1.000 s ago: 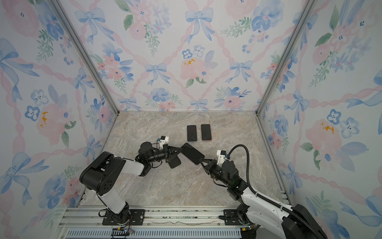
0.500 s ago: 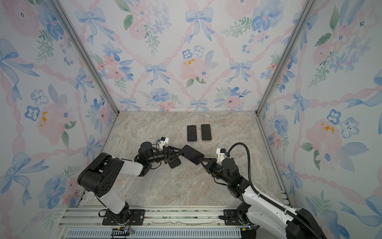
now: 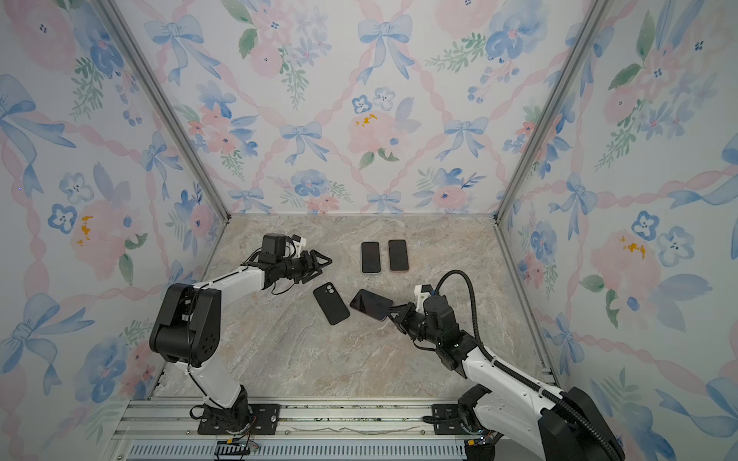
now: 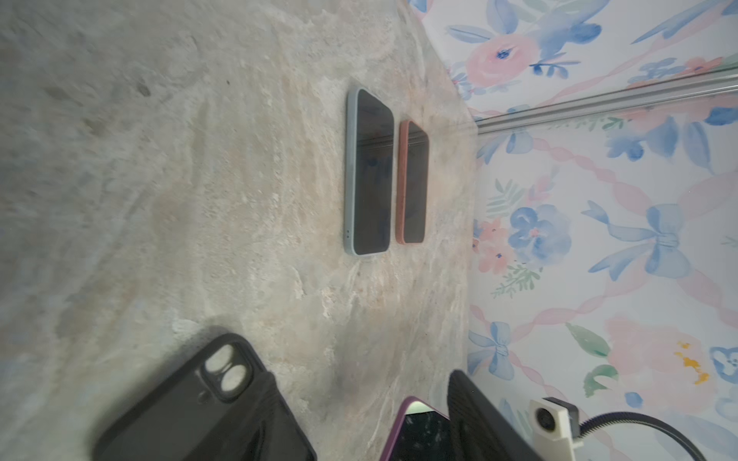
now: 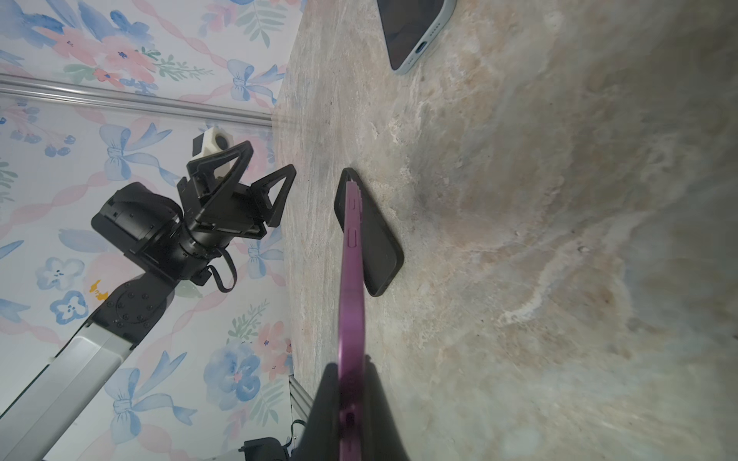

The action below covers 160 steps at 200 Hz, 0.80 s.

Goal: Put the phone into the phone case

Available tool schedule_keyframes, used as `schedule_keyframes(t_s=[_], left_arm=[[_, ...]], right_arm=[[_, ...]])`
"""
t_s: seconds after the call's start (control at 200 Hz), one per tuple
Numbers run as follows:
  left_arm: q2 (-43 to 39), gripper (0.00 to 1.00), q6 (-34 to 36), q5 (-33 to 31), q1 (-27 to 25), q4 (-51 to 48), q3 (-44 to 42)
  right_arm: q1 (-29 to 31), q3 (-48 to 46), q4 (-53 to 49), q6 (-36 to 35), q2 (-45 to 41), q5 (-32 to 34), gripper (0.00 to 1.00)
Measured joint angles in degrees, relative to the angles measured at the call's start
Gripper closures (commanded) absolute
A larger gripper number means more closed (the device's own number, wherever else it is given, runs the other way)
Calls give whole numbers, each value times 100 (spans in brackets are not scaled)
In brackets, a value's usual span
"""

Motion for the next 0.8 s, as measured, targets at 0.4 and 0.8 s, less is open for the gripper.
schedule_keyframes(t_s=[0.4,0.8], left_arm=[[929,24,973,-785,48,-1947,920],[693,2,1126,-717,-188,-1985,680]], right_arm=[[101,389,59,-107,748,-476,100],[120,496,109,-205,927,-603,100]])
